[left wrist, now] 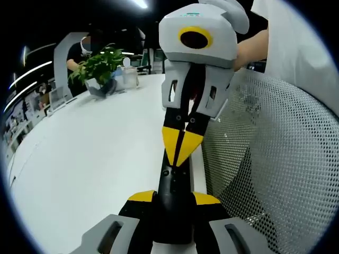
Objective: Press the specified remote control buttons in sequence, fully releasing each button before pressing the next.
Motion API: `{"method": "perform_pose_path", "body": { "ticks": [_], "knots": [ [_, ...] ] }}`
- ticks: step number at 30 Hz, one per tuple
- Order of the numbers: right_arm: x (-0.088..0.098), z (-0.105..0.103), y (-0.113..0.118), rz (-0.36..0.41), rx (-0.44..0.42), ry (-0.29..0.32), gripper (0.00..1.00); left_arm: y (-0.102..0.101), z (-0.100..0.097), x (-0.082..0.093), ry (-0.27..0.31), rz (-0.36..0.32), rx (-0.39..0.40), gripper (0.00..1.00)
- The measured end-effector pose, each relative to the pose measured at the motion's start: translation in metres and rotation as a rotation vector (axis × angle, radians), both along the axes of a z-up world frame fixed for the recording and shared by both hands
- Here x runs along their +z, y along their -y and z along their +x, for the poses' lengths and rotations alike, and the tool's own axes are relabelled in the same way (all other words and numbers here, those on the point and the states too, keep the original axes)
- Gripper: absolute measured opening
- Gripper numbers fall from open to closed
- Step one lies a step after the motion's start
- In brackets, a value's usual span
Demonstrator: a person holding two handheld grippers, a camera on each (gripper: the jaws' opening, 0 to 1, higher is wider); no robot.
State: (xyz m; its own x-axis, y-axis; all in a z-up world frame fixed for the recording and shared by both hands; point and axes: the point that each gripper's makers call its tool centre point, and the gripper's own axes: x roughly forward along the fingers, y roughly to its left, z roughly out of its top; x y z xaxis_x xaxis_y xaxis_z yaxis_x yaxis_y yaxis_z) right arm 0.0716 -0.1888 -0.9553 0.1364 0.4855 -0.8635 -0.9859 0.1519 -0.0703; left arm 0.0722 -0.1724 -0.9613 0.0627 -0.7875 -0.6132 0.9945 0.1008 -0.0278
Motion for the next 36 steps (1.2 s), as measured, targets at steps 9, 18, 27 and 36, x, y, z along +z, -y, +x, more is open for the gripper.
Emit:
{"method": "perform_pose_path", "body": {
  "ticks": [9,18,27,36],
  "knots": [
    [0.0,0.004,0.0,0.015,-0.028,0.016,0.0,0.0,-0.001,0.0,0.001,0.001,-0.002,0.25],
    [0.001,-0.016,-0.009,0.054,-0.013,-0.011,0.0,0.0,-0.001,0.001,-0.004,-0.001,0.003,0.25],
    [-0.002,-0.018,-0.011,-0.019,0.028,-0.008,0.0,0.0,-0.001,0.0,-0.003,0.002,-0.002,0.25],
    [-0.003,-0.019,-0.01,-0.015,0.018,-0.02,0.0,0.0,0.0,0.0,-0.001,0.003,-0.007,0.25]
  ]
}}
